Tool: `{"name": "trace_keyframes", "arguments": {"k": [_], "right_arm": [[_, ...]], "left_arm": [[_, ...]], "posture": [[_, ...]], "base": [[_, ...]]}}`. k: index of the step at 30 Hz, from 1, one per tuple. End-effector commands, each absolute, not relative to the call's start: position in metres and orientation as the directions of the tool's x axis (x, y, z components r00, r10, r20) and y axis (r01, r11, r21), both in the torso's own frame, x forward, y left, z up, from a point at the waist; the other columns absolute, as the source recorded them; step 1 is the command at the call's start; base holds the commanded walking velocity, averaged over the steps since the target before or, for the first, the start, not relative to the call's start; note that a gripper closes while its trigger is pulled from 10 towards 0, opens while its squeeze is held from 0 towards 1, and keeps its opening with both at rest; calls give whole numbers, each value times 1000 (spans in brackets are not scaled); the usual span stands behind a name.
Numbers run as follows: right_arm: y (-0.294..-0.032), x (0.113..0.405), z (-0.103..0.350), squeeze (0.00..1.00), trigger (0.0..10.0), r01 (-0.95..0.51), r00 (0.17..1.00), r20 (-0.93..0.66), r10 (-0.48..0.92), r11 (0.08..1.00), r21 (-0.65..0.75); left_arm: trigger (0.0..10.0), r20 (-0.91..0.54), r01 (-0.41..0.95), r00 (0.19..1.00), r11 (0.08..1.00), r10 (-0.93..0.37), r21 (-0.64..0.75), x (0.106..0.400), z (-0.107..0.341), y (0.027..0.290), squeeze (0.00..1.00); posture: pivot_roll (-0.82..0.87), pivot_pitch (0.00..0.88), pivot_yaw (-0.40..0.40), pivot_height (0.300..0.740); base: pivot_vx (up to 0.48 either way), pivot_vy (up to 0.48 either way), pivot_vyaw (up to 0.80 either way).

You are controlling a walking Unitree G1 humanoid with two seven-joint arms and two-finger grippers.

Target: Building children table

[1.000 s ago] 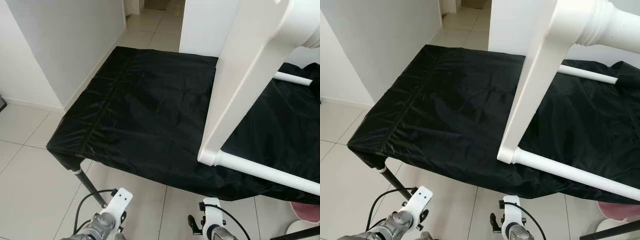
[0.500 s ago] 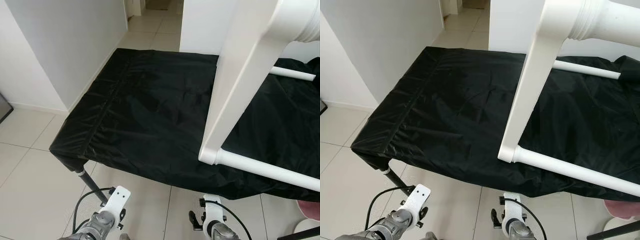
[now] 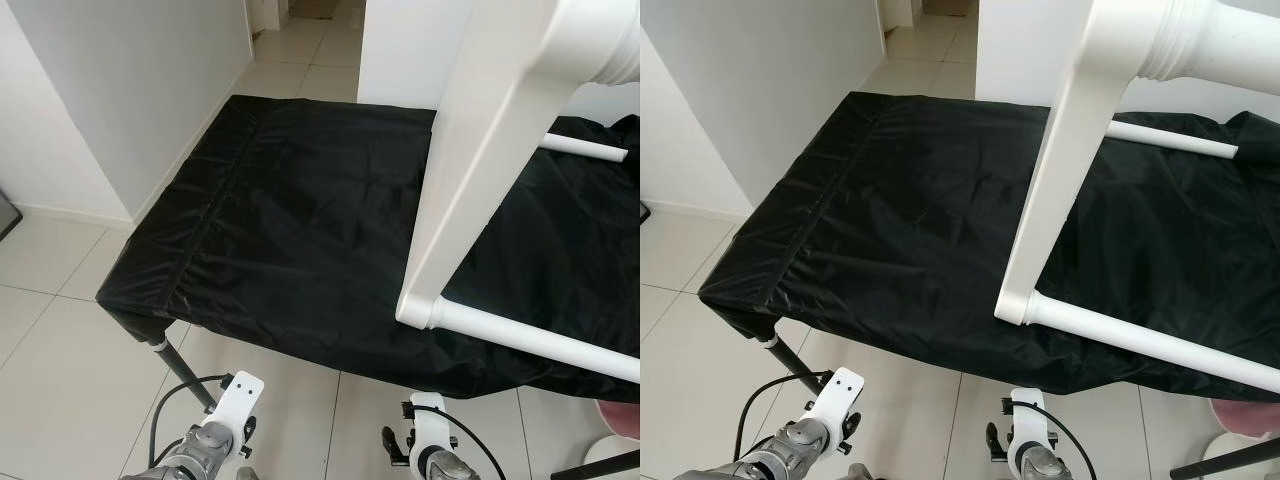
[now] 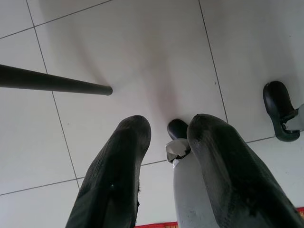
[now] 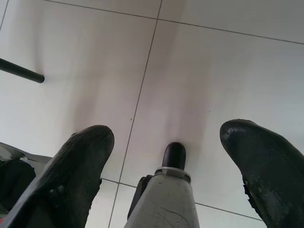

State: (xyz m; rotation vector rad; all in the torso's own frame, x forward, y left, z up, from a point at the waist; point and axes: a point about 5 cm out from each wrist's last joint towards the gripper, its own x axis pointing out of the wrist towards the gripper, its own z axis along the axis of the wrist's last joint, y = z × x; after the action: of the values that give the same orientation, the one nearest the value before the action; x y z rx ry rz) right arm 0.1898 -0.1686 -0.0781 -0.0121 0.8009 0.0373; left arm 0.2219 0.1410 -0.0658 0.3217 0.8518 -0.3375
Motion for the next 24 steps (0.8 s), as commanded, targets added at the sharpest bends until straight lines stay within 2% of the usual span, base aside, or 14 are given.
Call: {"name": "trace_keyframes", "arguments": {"k": [1, 11, 24], "right_arm": [[-168, 186, -80, 0, 10000, -43, 683, -729, 34, 999, 6], [-168, 185, -81, 0, 10000, -59, 681, -732, 42, 998, 3], [-169, 190, -79, 0, 10000, -69, 685, -727, 47, 998, 0]], "left_arm": [[10000, -796, 433, 577, 895, -185, 105, 214, -70, 142, 0], [10000, -794, 405, 580, 910, -183, 86, 212, -71, 145, 0], [10000, -789, 444, 582, 890, -199, 103, 215, -69, 142, 0]], "posture": [[-79, 0, 40, 740], [-64, 0, 25, 740], [-59, 0, 18, 740]], "base": [[0, 0, 0], [0, 0, 0], [0, 0, 0]]}}
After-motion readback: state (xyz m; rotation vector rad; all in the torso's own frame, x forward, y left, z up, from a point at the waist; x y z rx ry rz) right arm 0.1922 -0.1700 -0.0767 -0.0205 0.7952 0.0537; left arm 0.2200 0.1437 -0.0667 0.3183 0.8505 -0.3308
